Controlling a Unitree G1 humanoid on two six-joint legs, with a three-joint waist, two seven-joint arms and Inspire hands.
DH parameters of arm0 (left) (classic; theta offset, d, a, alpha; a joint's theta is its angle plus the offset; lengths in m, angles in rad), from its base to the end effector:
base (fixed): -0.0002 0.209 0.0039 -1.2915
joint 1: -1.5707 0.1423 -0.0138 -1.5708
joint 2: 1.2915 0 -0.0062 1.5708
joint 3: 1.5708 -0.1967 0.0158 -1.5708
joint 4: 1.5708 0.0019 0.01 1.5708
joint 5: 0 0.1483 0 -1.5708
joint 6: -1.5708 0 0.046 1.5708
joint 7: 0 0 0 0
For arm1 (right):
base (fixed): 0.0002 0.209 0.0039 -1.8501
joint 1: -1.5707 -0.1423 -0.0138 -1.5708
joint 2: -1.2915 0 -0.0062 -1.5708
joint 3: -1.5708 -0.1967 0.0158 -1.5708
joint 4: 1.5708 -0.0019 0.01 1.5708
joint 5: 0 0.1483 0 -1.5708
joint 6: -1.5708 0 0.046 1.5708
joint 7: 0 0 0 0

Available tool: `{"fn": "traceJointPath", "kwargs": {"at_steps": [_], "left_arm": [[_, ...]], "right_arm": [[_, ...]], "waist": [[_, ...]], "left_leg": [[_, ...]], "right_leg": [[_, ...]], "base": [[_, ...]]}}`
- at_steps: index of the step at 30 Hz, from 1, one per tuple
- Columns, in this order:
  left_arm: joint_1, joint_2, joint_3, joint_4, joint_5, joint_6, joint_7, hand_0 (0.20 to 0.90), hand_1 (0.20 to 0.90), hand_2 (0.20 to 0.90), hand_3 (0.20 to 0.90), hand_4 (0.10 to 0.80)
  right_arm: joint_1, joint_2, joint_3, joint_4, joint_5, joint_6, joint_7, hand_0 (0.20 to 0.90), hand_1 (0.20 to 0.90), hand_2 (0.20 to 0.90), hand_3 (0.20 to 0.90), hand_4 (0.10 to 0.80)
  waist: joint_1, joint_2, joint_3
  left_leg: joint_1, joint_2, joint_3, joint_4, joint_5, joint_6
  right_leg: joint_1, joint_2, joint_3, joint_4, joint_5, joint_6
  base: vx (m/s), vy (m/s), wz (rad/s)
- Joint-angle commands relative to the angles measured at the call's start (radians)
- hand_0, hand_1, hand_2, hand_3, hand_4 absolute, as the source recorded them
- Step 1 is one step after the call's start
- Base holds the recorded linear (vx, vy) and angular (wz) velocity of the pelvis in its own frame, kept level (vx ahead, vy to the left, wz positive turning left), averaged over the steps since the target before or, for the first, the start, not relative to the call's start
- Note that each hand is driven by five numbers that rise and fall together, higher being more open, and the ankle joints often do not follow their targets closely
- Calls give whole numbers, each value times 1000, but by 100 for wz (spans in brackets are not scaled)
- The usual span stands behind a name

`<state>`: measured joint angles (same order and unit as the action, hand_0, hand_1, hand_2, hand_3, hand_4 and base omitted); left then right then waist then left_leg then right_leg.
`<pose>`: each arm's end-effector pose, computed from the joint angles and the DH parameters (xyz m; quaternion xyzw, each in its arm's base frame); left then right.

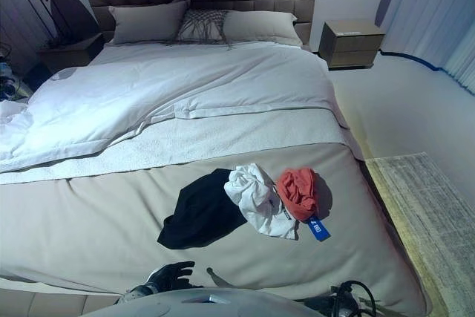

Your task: Pick up the clothes from the bed and place them into the basket

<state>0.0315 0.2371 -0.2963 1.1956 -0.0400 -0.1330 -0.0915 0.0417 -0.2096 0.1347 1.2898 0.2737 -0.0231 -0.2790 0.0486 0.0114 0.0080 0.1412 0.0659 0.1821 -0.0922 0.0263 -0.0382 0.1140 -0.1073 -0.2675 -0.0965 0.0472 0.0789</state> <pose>0.0718 0.2145 -0.1390 0.1325 0.5334 -0.0916 0.8304 0.0480 -0.2216 -0.1445 -0.0980 0.5942 -0.2046 0.7716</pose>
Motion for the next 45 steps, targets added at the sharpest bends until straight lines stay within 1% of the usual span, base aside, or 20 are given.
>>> {"fn": "traceJointPath", "kwargs": {"at_steps": [1, 5, 11, 12, 15, 18, 20, 23, 25, 27, 28, 29, 31, 33, 35, 37, 40, 41, 42, 45], "left_arm": [[-34, 10, -6, 54, 32, -3, -11, 900, 900, 900, 900, 800], [-9, 38, -14, 32, 35, -12, -1, 900, 900, 900, 900, 800], [9, 75, -28, -2, 47, -37, -1, 900, 900, 900, 900, 800], [17, 81, -36, -12, 54, -39, 10, 900, 900, 900, 900, 800], [29, 97, -45, -23, 62, -39, 2, 900, 900, 900, 900, 800], [31, 109, -51, -31, 63, -33, -12, 900, 900, 900, 900, 800], [11, 126, -63, -34, 43, -34, -23, 900, 900, 900, 900, 800], [-1, 136, -72, -39, 33, -35, -24, 900, 900, 900, 900, 800], [-20, 145, -79, -50, 5, -31, -21, 900, 900, 900, 900, 800], [-64, 161, -89, -62, -26, -38, -21, 900, 900, 900, 900, 800], [-103, 173, -101, -75, -53, -42, -19, 900, 900, 900, 900, 800], [-114, 176, -104, -78, -60, -42, -19, 900, 900, 900, 900, 800], [-167, 181, -129, -105, -76, -45, -20, 900, 900, 900, 900, 800], [-181, 179, -145, -115, -82, -50, -21, 900, 900, 900, 900, 800], [-187, 179, -164, -132, -88, -59, -16, 900, 900, 900, 900, 800], [-190, 186, -185, -144, -93, -80, -5, 900, 900, 900, 900, 800], [-192, 189, -194, -164, -119, -85, 9, 900, 900, 900, 900, 800], [-194, 189, -196, -170, -128, -84, 12, 900, 900, 900, 900, 800], [-200, 191, -198, -177, -142, -88, 18, 900, 900, 900, 900, 800], [-202, 200, -195, -208, -159, -89, 19, 900, 900, 900, 900, 800]], "right_arm": [[-83, -32, -4, -26, 9, -115, -62, 900, 900, 900, 900, 800], [-118, -90, 0, -102, -73, -125, -146, 900, 900, 900, 900, 800], [-173, -172, -11, -177, -136, -115, -189, 900, 900, 900, 900, 800], [-195, -208, -14, -191, -172, -108, -200, 900, 900, 900, 900, 800], [-227, -268, -11, -218, -226, -102, -192, 900, 900, 900, 900, 800], [-258, -300, -2, -237, -231, -102, -167, 900, 900, 900, 900, 800], [-314, -339, 11, -230, -203, -110, -110, 900, 900, 900, 900, 800], [-352, -362, 24, -214, -192, -106, -59, 900, 900, 900, 900, 800], [-392, -374, 40, -196, -152, -111, -28, 900, 900, 900, 900, 800], [-469, -383, 63, -169, -96, -112, -14, 900, 900, 900, 900, 800], [-524, -393, 66, -154, -72, -111, -26, 900, 900, 900, 900, 800], [-539, -395, 67, -149, -62, -114, -30, 900, 900, 900, 900, 800], [-639, -433, 54, -123, 25, -124, -12, 900, 900, 900, 900, 800], [-691, -451, 54, -116, 54, -116, -3, 900, 900, 900, 900, 800], [-743, -474, 64, -112, 73, -84, 9, 900, 900, 900, 900, 800], [-793, -504, 86, -102, 100, -74, 18, 900, 900, 900, 900, 800], [-859, -530, 104, -86, 116, -31, 13, 900, 900, 900, 900, 800], [-876, -532, 106, -81, 113, -16, 17, 900, 900, 900, 900, 800], [-910, -538, 113, -70, 114, 9, 28, 900, 900, 900, 900, 800], [-959, -542, 125, -52, 132, 79, 41, 900, 900, 900, 900, 800]], "waist": [[16, -23, 30], [35, -34, 35], [67, -45, 49], [78, -48, 53], [93, -52, 61], [102, -52, 71], [115, -48, 88], [125, -47, 102], [136, -45, 119], [148, -45, 155], [157, -40, 197], [157, -39, 206], [170, -21, 273], [175, -7, 298], [183, 10, 330], [191, 33, 363], [196, 66, 389], [198, 71, 392], [202, 82, 402], [206, 98, 418]], "left_leg": [[-23, -36, -79, 5, -51, 7], [-28, -38, -81, 5, -52, 8], [-47, -40, -95, 5, -51, 9], [-50, -42, -104, 5, -51, 10], [-54, -45, -117, 5, -50, 11], [-61, -44, -122, 5, -50, 12], [-78, -43, -133, 5, -45, 14], [-86, -41, -142, 5, -41, 15], [-93, -35, -148, 5, -37, 16], [-127, -31, -157, 24, -22, 16], [-175, -32, -170, 67, -18, 17], [-193, -32, -174, 85, -20, 17], [-286, -40, -196, 155, -15, 16], [-324, -45, -205, 176, -10, 16], [-377, -54, -214, 218, -13, 17], [-459, -67, -228, 276, -8, 21], [-552, -89, -233, 350, -7, 28], [-561, -93, -241, 371, -37, 25], [-599, -104, -239, 402, -40, 29], [-657, -113, -232, 438, -38, 37]], "right_leg": [[32, -5, -4, 31, -21, 38], [30, -5, -7, 24, -12, 43], [19, -2, -17, 17, -8, 43], [19, -2, -21, 17, -7, 44], [18, -2, -29, 16, -5, 47], [11, 0, -30, 18, -5, 47], [-6, 3, -35, 21, -1, 45], [-14, 4, -41, 25, -1, 45], [-31, 2, -46, 47, -6, 42], [-68, 0, -54, 88, -15, 32], [-100, -4, -62, 127, -22, 23], [-112, -7, -65, 139, -25, 21], [-172, -11, -82, 189, -35, 8], [-199, -14, -90, 205, -36, 3], [-241, -22, -94, 237, -42, -4], [-319, -44, -105, 298, -47, -17], [-421, -76, -115, 393, -66, -33], [-436, -79, -102, 420, -94, -24], [-479, -91, -103, 460, -102, -26], [-548, -106, -101, 512, -110, -30]], "base": [[85, -47, 4], [104, -58, 10], [45, -46, 10], [60, -41, 18], [76, -48, 19], [10, -31, 18], [-15, -33, 6], [29, -34, 6], [17, -63, 17], [-110, -93, 13], [-186, -81, 11], [-276, -94, 18], [-225, -69, 30], [-101, -24, 32], [-83, -11, 13], [-107, 26, 8], [-27, 75, 14], [17, 42, 11], [16, 29, 12], [-88, 60, 11]]}}
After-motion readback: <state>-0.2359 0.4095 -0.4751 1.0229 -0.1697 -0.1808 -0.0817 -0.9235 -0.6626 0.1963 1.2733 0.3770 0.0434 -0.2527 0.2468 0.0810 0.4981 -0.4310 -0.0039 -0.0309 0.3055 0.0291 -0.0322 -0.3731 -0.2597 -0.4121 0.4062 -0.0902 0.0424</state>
